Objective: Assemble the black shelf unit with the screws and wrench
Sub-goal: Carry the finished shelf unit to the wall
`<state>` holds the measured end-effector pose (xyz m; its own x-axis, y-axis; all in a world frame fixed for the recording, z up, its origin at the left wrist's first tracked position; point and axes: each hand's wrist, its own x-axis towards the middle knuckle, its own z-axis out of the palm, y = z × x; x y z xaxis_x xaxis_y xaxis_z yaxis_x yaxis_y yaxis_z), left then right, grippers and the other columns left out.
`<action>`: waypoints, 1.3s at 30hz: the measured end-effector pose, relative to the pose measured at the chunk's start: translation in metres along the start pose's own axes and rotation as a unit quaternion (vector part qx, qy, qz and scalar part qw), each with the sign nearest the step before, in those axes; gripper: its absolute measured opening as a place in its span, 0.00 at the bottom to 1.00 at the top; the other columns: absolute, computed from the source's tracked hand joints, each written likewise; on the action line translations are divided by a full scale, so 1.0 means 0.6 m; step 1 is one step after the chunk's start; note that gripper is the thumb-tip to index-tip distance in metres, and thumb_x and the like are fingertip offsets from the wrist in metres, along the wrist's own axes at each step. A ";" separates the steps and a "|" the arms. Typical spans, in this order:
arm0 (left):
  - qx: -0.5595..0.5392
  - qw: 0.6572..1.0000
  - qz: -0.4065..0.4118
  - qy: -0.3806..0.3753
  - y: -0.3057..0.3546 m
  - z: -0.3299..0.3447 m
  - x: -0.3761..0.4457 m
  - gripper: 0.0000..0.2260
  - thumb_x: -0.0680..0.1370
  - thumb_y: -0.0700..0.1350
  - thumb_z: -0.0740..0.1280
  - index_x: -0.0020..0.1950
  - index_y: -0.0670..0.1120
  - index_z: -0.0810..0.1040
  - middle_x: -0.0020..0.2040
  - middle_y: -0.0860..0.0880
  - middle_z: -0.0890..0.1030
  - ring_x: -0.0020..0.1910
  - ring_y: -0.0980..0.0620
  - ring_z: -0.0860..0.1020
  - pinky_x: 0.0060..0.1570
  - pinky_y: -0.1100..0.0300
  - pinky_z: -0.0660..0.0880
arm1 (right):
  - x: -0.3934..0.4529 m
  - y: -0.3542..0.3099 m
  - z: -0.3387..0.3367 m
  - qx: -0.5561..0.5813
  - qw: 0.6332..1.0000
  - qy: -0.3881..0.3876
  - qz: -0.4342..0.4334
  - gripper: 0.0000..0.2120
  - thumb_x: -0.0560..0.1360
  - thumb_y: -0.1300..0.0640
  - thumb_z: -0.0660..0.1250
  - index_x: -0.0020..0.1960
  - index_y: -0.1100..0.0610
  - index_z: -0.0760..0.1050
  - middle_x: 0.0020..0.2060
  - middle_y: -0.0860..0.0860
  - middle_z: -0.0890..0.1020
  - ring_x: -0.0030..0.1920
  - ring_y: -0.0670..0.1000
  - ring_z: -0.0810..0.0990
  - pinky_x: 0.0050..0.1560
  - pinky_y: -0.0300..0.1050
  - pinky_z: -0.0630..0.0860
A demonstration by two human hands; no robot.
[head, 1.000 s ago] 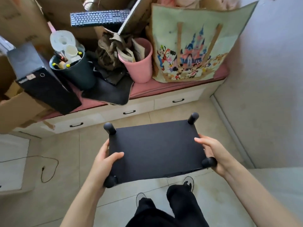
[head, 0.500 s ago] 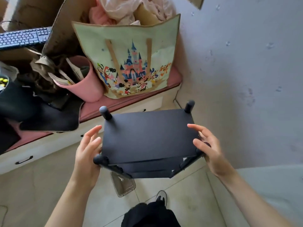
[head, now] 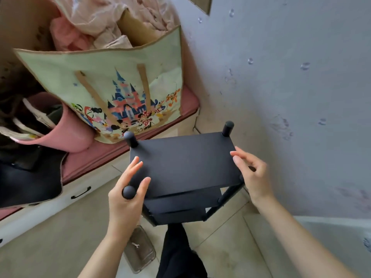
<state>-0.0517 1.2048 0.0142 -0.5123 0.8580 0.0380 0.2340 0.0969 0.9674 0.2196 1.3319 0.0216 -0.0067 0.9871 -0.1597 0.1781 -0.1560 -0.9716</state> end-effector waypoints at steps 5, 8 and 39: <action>-0.020 0.996 -0.080 0.013 -0.068 0.048 0.117 0.09 0.80 0.42 0.69 0.55 0.55 0.85 0.55 0.58 0.85 0.59 0.58 0.81 0.57 0.72 0.73 | 0.078 0.039 0.010 -0.093 0.988 -0.119 0.033 0.29 0.70 0.78 0.61 0.59 0.49 0.77 0.69 0.43 0.71 0.72 0.40 0.67 0.72 0.38 0.62; -0.006 0.994 -0.104 -0.021 -0.101 0.085 0.181 0.08 0.81 0.42 0.69 0.55 0.54 0.85 0.54 0.59 0.85 0.58 0.59 0.81 0.57 0.70 0.75 | 0.128 0.065 0.022 -0.095 0.990 -0.073 0.069 0.30 0.69 0.77 0.60 0.53 0.45 0.79 0.69 0.42 0.72 0.73 0.40 0.66 0.70 0.39 0.64; 0.116 0.965 -0.227 -0.064 -0.415 0.442 0.512 0.22 0.80 0.48 0.70 0.72 0.43 0.75 0.66 0.50 0.78 0.63 0.59 0.74 0.54 0.79 0.67 | 0.435 0.409 0.061 -0.142 0.983 -0.004 0.116 0.30 0.73 0.77 0.60 0.63 0.47 0.75 0.74 0.43 0.56 0.60 0.18 0.60 0.46 0.21 0.68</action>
<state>-0.0483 1.5781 -0.2813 -0.5028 0.7549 -0.4211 0.1956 0.5739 0.7952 0.2252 1.5500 -0.2647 0.0585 0.9253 -0.3747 0.4431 -0.3604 -0.8208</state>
